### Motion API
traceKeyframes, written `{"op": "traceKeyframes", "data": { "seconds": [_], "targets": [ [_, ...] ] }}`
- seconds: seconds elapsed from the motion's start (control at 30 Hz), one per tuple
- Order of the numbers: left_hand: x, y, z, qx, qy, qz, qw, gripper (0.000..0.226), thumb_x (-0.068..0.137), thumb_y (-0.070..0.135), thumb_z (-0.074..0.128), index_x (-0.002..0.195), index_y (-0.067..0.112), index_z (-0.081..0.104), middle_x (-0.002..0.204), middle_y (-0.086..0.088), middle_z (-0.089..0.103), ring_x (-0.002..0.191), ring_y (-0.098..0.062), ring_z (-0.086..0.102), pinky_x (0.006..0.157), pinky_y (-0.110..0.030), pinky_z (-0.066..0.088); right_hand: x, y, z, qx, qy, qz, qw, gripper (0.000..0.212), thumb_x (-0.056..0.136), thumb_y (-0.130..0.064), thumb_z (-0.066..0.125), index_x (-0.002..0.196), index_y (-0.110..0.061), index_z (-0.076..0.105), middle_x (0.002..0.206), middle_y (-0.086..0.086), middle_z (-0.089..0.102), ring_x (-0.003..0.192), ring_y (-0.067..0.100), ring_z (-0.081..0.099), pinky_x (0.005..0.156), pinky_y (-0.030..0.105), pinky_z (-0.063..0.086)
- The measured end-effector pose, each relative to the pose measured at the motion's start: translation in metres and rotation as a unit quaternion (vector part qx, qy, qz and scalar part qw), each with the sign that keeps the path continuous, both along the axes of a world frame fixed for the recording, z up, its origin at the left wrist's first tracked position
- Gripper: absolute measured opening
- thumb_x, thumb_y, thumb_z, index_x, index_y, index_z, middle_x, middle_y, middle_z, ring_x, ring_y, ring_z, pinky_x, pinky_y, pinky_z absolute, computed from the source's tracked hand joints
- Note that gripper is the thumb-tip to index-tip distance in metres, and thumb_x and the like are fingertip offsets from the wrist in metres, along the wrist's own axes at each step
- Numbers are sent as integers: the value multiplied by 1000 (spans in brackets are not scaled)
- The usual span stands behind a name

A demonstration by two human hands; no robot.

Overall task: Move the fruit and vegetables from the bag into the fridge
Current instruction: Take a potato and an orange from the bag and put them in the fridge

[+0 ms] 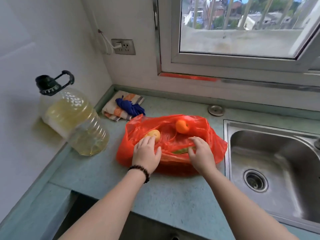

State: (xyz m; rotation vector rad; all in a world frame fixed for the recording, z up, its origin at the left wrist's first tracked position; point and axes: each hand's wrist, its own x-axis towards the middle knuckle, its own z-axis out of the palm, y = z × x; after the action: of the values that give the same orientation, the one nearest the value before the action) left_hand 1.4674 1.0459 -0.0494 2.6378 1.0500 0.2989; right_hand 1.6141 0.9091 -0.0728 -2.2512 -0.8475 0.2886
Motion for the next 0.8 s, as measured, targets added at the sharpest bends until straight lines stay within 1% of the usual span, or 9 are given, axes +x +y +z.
{"op": "traceKeyframes", "data": {
  "seconds": [0.17,0.23,0.33,0.43,0.5,0.6,0.7,0.8],
  "targets": [
    [34,29,-15,-8,68,-6,998,46,91,34,48,133,17,43,140,0,43,132,-19,35,108,-34,26,40,43,-12,-36,1,34,999,48,87,-16,54,135,-15,47,147,6,38,138,22,29,111,36,29],
    [44,40,-22,-18,87,1,996,50,91,34,48,137,18,40,145,-2,38,135,-20,31,111,-35,25,55,58,-14,-52,-4,43,998,52,86,-17,56,137,-17,45,150,5,33,138,23,28,110,36,30],
    [57,56,-33,-27,111,11,993,56,91,36,48,142,19,33,149,-3,32,138,-21,26,113,-37,25,75,78,-20,-76,-29,66,995,58,84,-19,60,139,-20,41,152,5,29,140,24,25,112,36,28],
    [66,67,-44,-60,120,16,991,62,90,37,51,145,22,28,152,-3,26,139,-23,23,113,-39,28,92,91,-29,-109,-21,91,990,66,83,-23,64,142,-27,35,154,4,23,140,26,22,110,38,32],
    [69,71,-51,-84,120,15,989,67,89,37,55,146,25,23,153,-3,23,139,-24,23,112,-39,30,100,98,-34,-128,-7,99,987,72,81,-26,67,142,-33,31,154,2,20,138,28,24,106,41,35],
    [71,75,-58,-100,107,17,989,72,86,36,61,146,28,21,151,-2,24,137,-25,26,110,-39,33,102,107,-41,-140,2,104,985,74,79,-27,69,141,-37,30,153,1,22,129,33,33,101,43,38],
    [72,79,-64,-114,91,19,989,73,84,34,64,145,29,22,146,-2,29,132,-26,32,105,-39,37,100,115,-49,-122,13,73,990,70,80,-24,68,139,-37,32,149,2,27,121,35,39,97,43,40],
    [71,82,-64,-126,81,13,989,73,84,36,64,144,29,23,143,-1,33,130,-26,35,104,-39,38,100,115,-49,-111,22,65,991,69,79,-25,69,137,-38,34,146,2,31,119,34,40,97,44,41]
  ]
}}
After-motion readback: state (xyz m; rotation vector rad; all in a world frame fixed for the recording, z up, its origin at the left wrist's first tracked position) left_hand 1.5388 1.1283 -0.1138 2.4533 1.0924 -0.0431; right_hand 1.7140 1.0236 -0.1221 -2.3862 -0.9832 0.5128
